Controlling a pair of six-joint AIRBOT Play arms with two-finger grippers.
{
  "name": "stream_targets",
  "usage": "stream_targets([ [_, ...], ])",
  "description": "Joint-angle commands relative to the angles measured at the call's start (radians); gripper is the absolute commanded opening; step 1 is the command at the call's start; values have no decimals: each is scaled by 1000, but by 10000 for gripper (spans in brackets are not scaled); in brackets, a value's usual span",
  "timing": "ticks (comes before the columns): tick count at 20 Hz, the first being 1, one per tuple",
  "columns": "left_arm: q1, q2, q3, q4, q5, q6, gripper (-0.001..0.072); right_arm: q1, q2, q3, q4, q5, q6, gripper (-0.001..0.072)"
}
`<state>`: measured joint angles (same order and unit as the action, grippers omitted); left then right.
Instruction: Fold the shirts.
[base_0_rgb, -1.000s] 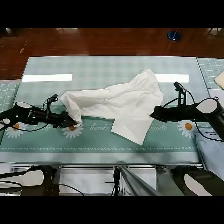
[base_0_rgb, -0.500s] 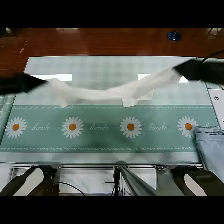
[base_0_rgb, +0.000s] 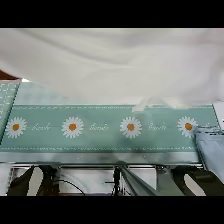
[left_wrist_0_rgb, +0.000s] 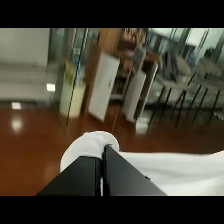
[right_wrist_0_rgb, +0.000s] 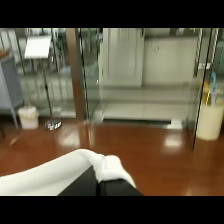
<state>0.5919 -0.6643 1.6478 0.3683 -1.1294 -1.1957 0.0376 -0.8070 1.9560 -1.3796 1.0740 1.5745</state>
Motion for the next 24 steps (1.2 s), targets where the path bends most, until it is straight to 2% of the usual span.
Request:
stream_targets([
  [1, 7, 63, 177, 39, 45, -86, 32, 1, 16, 143, -36, 101, 31, 17],
  [4, 7, 108, 305, 258, 12, -246, 32, 1, 64, 147, -74, 190, 76, 17],
  [6, 7, 113, 377, 365, -100, -330, 31, 1, 81, 147, -116, 293, 93, 17],
  [8, 7, 110, 387, 422, -248, -378, 32, 1, 72, 147, -162, 438, 84, 17],
  [12, 7, 92, 260, 444, -577, -373, 32, 1, -11, 140, -210, 767, -20, 17],
  [13, 7, 93, 195, 444, -626, -350, 32, 1, -31, 114, -209, 780, -28, 17],
  [15, 7, 95, 51, 445, -673, -309, 31, 1, -66, 16, -194, 780, -34, 17],
  [18, 7, 96, -221, 462, -631, -238, 31, 3, -127, -205, -206, 737, -89, 17],
  [21, 6, 80, -505, 462, -473, -206, 31, 3, -201, -364, -258, 479, -120, 17],
  [24, -2, 13, -687, 456, -317, -123, 31, 3, -328, -371, -236, 223, -122, 17],
])
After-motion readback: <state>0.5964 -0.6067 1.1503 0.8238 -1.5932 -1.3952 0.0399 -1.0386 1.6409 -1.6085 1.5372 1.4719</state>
